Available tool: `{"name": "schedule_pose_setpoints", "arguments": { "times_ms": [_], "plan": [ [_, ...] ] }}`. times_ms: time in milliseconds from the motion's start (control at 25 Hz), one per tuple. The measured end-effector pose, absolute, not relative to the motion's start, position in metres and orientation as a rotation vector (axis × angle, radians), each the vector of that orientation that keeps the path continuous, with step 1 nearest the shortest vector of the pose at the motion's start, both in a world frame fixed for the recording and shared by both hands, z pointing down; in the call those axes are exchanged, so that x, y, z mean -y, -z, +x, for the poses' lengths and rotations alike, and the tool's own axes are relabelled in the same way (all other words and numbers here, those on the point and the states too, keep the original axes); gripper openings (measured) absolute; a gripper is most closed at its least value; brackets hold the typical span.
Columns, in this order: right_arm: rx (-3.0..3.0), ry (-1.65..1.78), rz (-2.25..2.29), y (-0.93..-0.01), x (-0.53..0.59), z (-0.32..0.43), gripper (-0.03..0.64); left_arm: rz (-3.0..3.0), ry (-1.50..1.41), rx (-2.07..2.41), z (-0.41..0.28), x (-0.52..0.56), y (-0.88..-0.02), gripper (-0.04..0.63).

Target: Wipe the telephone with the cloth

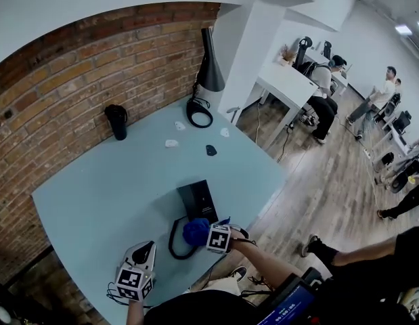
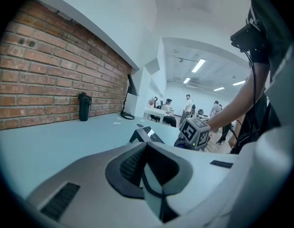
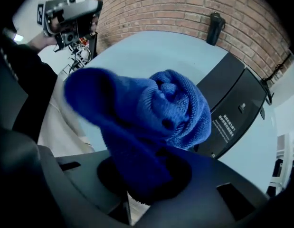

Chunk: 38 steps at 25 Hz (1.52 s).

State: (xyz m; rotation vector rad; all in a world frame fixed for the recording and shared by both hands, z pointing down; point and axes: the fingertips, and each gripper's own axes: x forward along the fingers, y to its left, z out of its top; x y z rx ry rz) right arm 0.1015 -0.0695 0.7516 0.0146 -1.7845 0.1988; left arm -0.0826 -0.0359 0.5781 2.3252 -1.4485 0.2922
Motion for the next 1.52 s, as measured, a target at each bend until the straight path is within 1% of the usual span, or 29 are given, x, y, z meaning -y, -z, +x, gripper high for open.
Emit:
{"name": "schedule_pose_setpoints", "arguments": {
  "times_ms": [160, 280, 480, 600, 720, 840, 960, 1200, 1520],
  "plan": [
    [1.963, -0.244, 0.015, -0.702, 0.090, 0.087, 0.074, 2.326, -0.287, 1.430, -0.078, 0.035, -0.580, 0.006],
    [2.095, -0.198, 0.103, -0.651, 0.128, 0.074, 0.072, 2.329, -0.286, 1.418, -0.076, 0.036, -0.581, 0.006],
    [2.142, 0.095, 0.375, -0.572, 0.211, 0.068, 0.068, 2.314, -0.285, 1.428, -0.080, 0.038, -0.581, 0.006],
    [2.038, 0.283, 0.477, -0.550, 0.247, 0.073, 0.067, 2.302, -0.282, 1.444, -0.086, 0.038, -0.582, 0.006],
    [1.936, 0.346, 0.511, -0.560, 0.266, 0.078, 0.066, 2.285, -0.282, 1.456, -0.090, 0.038, -0.585, 0.006],
    [1.832, 0.344, 0.514, -0.594, 0.276, 0.085, 0.066, 2.274, -0.286, 1.455, -0.091, 0.036, -0.586, 0.006],
    [1.686, 0.398, 0.469, -0.632, 0.282, 0.093, 0.066, 2.271, -0.293, 1.449, -0.090, 0.036, -0.586, 0.006],
    [1.532, 0.499, 0.360, -0.681, 0.278, 0.088, 0.064, 2.253, -0.320, 1.440, -0.091, 0.034, -0.593, 0.006],
    [1.594, 0.435, 0.235, -0.690, 0.266, 0.089, 0.060, 2.262, -0.326, 1.412, -0.086, 0.038, -0.599, 0.006]
  ]
}}
